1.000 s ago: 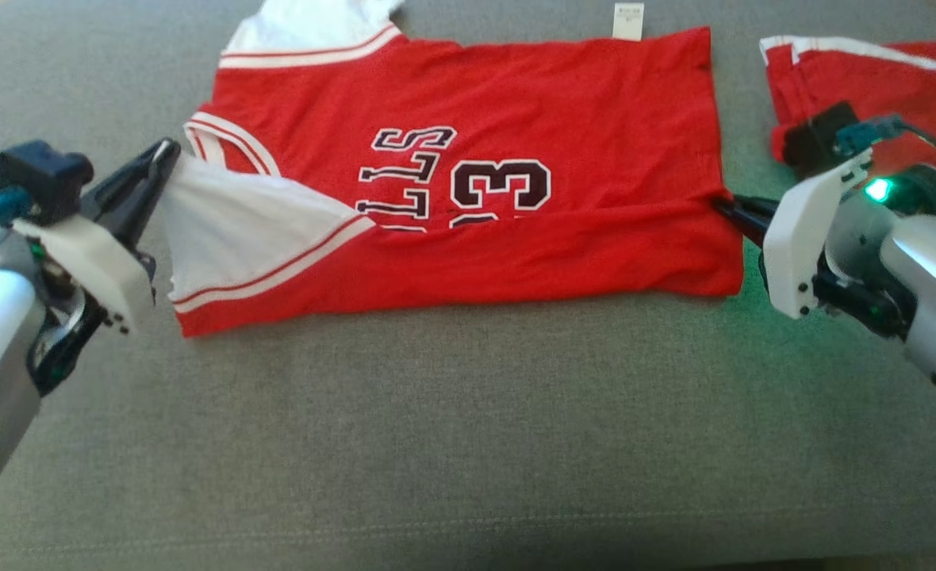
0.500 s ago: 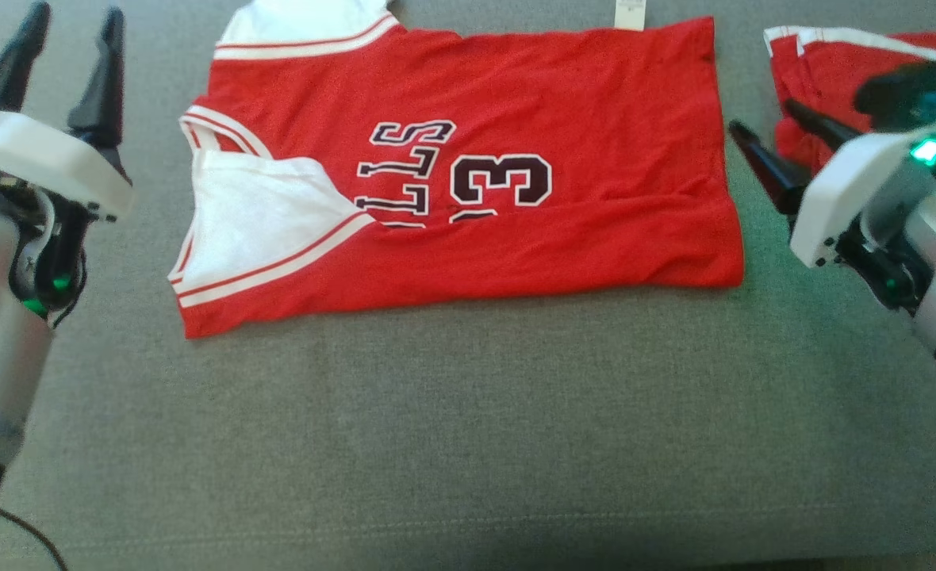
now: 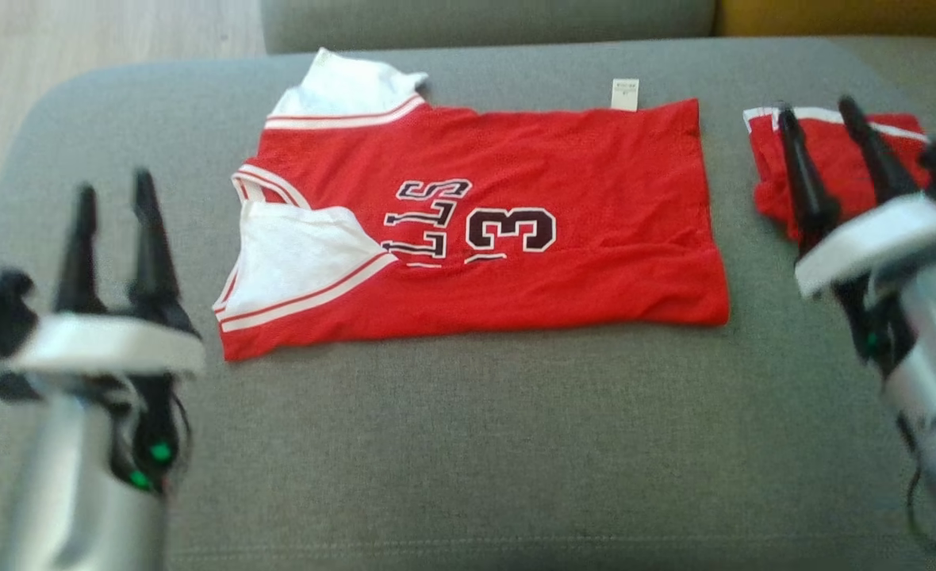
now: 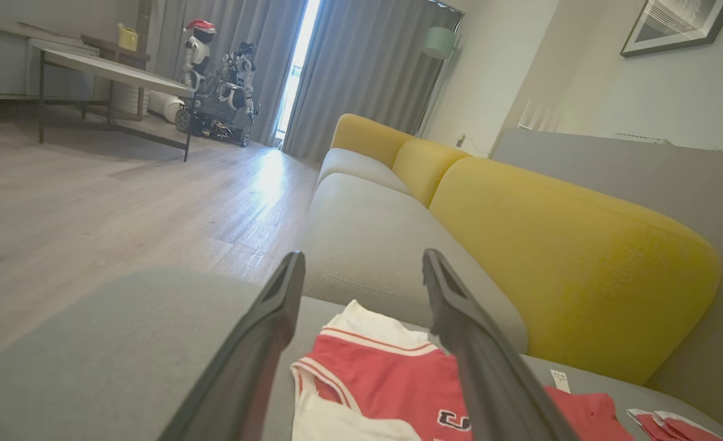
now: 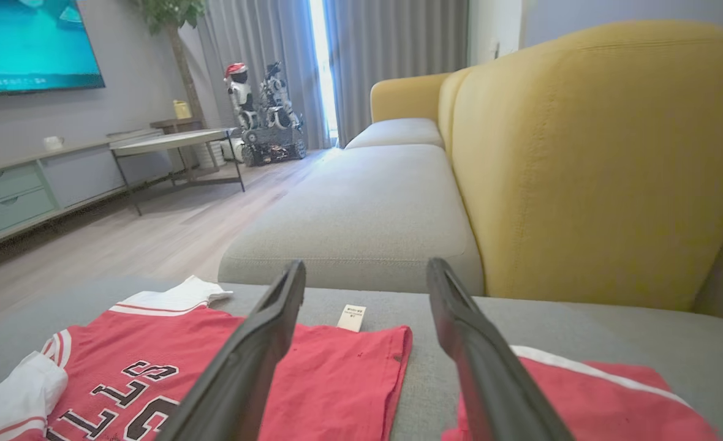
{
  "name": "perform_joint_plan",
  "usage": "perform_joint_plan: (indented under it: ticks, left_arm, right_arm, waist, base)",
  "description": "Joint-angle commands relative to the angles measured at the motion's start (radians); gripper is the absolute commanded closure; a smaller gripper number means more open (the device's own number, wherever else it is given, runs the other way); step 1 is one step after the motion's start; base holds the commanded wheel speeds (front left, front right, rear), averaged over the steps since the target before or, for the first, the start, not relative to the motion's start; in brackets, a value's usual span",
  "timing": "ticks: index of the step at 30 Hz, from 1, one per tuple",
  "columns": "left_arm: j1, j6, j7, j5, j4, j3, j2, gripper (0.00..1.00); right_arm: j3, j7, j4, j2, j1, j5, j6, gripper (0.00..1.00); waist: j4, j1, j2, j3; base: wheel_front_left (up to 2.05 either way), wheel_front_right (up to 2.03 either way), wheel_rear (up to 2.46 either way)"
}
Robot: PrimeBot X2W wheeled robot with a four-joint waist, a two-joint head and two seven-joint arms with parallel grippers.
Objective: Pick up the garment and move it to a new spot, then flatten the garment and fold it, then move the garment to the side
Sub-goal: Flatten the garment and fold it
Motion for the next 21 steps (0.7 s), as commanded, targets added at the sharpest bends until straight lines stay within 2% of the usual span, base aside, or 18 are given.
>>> perform_joint_plan:
  ticks: [1, 4, 9, 14, 21]
  left_arm:
    - [0.016, -0.015, -0.005, 0.024, -0.046, 0.057, -0.018, 0.00]
    - [0.093, -0.031, -0.005, 0.040, -0.047, 0.099, -0.085, 0.00]
    - [0.151, -0.060, -0.005, 0.090, -0.011, 0.116, -0.129, 0.00]
    - [0.134, -0.068, -0.005, 0.139, 0.046, 0.139, -0.139, 0.00]
    - [0.067, -0.053, 0.007, 0.188, 0.239, 0.145, -0.109, 0.00]
  right_arm:
    - [-0.080, -0.011, -0.074, 0.031, 0.098, -0.076, -0.001, 0.00]
    - [-0.220, -0.011, -0.193, 0.107, 0.240, -0.214, -0.001, 0.00]
    - [-0.369, -0.011, -0.353, 0.237, 0.419, -0.383, -0.001, 0.00]
    - [-0.412, -0.011, -0.425, 0.304, 0.480, -0.464, -0.001, 0.00]
    - [-0.419, -0.011, -0.464, 0.332, 0.480, -0.502, -0.001, 0.00]
  waist:
    - [0.005, 0.0000, 0.0000, -0.023]
    - [0.001, 0.0000, 0.0000, -0.039]
    - [-0.007, 0.0000, 0.0000, -0.033]
    - [-0.029, 0.0000, 0.0000, -0.014]
    - [-0.071, 0.0000, 0.0000, 0.014]
  base:
    - [0.00, 0.00, 0.00]
    - [0.00, 0.00, 0.00]
    - [0.00, 0.00, 0.00]
    - [0.00, 0.00, 0.00]
    - [0.00, 0.00, 0.00]
